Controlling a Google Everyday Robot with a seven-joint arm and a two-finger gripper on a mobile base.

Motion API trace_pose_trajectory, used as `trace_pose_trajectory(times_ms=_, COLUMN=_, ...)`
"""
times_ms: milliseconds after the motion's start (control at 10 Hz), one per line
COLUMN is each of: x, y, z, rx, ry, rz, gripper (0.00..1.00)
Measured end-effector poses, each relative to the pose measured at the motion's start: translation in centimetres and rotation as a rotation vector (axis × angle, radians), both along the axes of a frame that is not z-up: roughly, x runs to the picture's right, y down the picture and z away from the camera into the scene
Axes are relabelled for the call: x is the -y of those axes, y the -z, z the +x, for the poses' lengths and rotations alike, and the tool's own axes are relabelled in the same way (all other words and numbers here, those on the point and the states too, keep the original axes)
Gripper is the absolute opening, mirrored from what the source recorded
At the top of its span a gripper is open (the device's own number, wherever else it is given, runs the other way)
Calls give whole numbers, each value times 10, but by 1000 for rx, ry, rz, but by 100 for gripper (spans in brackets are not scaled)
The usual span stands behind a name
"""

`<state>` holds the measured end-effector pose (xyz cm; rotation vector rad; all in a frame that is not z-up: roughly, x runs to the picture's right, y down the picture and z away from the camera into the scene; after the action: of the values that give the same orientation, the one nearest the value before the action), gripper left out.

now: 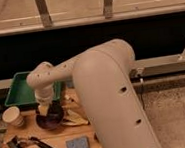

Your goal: Wipe purple bowl with eraser

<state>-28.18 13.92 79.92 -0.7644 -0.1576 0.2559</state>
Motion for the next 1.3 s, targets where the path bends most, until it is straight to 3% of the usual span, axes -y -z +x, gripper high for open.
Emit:
trace_pose_trajectory(times_ms=200, x=-7, y=1, z=-26, rx=38, ry=42, rz=-6, gripper=0)
trace_pose_trajectory(times_ms=400, x=-23, y=10, z=-34, rx=60, ry=62, rz=-19, gripper=0)
trace_pose_trajectory(times_ms=800, x=-41, y=24, z=8, rx=18, ry=14, rz=-38, gripper=0)
trace_pose_trajectory(times_ms=1100, x=-31, y=11, z=27, rx=-28, ry=-4, rz=-31, gripper=0)
trace_pose_trajectory(times_ms=1300, x=-16, y=-5, z=19, rx=-30, ry=3, rz=-20, gripper=0)
